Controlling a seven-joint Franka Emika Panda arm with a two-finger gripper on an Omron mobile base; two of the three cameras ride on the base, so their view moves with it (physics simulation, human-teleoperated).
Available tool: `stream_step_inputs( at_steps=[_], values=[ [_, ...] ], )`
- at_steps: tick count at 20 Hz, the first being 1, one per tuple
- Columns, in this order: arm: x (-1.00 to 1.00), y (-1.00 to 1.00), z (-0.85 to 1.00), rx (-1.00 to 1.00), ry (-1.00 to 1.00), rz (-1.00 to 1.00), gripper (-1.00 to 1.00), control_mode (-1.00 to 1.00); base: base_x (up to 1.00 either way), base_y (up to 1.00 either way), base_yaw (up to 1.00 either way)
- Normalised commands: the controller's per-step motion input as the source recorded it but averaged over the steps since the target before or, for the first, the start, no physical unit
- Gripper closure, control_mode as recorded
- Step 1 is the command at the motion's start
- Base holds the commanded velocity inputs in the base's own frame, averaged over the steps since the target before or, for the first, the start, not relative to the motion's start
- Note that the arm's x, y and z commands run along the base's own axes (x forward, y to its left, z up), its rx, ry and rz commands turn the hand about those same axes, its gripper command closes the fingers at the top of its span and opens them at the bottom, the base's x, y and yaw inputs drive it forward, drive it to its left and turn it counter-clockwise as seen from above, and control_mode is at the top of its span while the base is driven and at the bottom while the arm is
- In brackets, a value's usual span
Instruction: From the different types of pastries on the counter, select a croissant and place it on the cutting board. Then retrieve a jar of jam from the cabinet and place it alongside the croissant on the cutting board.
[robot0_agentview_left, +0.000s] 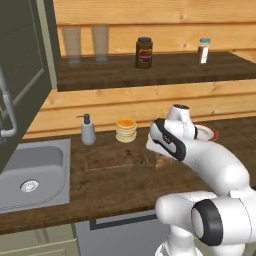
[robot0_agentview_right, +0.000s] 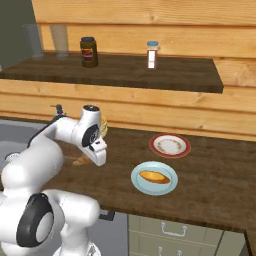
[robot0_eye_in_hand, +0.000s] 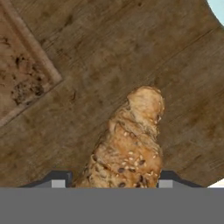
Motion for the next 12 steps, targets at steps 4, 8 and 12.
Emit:
stream_step_inputs(
  at_steps=[4,8,12],
  values=[
    [0.02,0.95,0.13,-0.07,0.08,0.07,1.0,-1.0,0.0,0.0,0.0],
    [0.03,0.88,0.01,-0.06,0.05,0.04,1.0,-1.0,0.0,0.0,0.0],
    [0.08,0.81,0.0,-0.05,0.01,0.0,1.0,-1.0,0.0,0.0,0.0]
  ],
)
